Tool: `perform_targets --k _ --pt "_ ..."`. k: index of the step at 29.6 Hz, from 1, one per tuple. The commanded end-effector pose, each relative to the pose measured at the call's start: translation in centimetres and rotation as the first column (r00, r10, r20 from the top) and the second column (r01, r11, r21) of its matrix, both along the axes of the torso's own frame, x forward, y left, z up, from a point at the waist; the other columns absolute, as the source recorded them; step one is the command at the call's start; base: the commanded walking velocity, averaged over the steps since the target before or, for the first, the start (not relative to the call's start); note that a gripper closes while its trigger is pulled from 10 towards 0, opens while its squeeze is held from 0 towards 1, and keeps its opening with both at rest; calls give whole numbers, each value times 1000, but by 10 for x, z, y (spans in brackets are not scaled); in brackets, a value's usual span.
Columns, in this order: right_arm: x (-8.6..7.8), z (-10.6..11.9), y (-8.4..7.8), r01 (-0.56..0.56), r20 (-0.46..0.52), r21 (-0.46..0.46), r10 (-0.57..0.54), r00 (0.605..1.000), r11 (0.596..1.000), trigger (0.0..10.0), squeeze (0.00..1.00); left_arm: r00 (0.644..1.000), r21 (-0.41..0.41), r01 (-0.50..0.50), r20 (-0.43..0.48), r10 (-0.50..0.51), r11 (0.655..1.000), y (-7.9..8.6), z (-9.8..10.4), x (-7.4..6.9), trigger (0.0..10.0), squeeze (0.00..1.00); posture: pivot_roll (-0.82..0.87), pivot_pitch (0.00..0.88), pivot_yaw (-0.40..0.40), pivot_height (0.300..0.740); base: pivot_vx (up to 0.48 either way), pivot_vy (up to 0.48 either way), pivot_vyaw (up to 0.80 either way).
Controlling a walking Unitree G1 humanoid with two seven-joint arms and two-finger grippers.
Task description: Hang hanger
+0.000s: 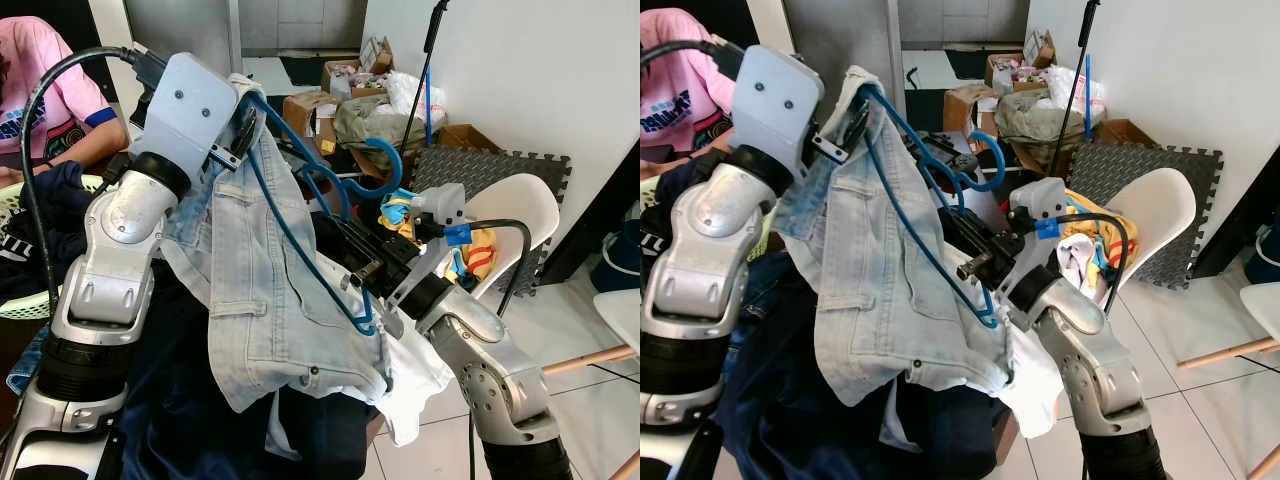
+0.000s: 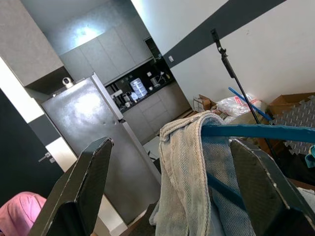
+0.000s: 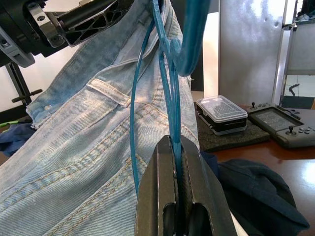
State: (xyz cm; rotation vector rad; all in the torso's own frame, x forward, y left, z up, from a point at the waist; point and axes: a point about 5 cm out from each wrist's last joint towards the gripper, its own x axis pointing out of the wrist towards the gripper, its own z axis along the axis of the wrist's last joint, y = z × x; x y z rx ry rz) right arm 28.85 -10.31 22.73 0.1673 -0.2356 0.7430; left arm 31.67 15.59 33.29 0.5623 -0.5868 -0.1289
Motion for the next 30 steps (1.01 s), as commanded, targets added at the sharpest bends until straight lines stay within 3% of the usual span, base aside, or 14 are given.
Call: perform_targets --k 1,9,10,12,13,15,16,25,30 --pt "-3 7 -2 1 29 21 -1 1000 1000 10000 0 1000 41 4 -6 -3 999 -1 -2 1 10000 0 42 82 -39 740 0 0 0" --pt "-3 9 -2 0 35 24 -1 999 1000 10000 0 996 44 -27 -79 30 999 3 -16 11 9843 0 40 81 -37 740 0 0 0" --pt "-4 10 -3 1 37 25 -2 999 1000 10000 0 995 49 -28 -97 32 998 3 -19 13 8980 0 33 80 -34 740 0 0 0" --pt "-4 10 -3 2 38 25 -3 999 1000 10000 0 993 49 -27 -111 32 998 3 -21 15 8941 0 31 80 -32 740 0 0 0" --pt "-4 11 -4 4 40 25 -5 999 1000 10000 0 992 54 -25 -119 31 998 3 -22 16 4941 0 30 80 -33 740 0 0 0" --pt "-4 11 -4 5 40 25 -6 999 1000 10000 0 992 57 -23 -123 30 998 2 -22 17 4941 0 30 80 -33 740 0 0 0" --pt "-4 11 -4 6 41 25 -7 999 1000 10000 0 992 57 -23 -121 29 998 2 -22 18 0 0 28 80 -32 740 0 0 0" --pt "-4 11 -5 8 41 28 -9 999 1000 10000 0 995 50 -38 -95 43 998 7 -15 18 0 0 29 80 -32 740 0 0 0" --pt "-5 10 -11 14 43 -7 -13 999 1000 10000 0 994 50 -89 -54 91 995 19 -7 17 0 0 32 77 -33 740 0 0 0"
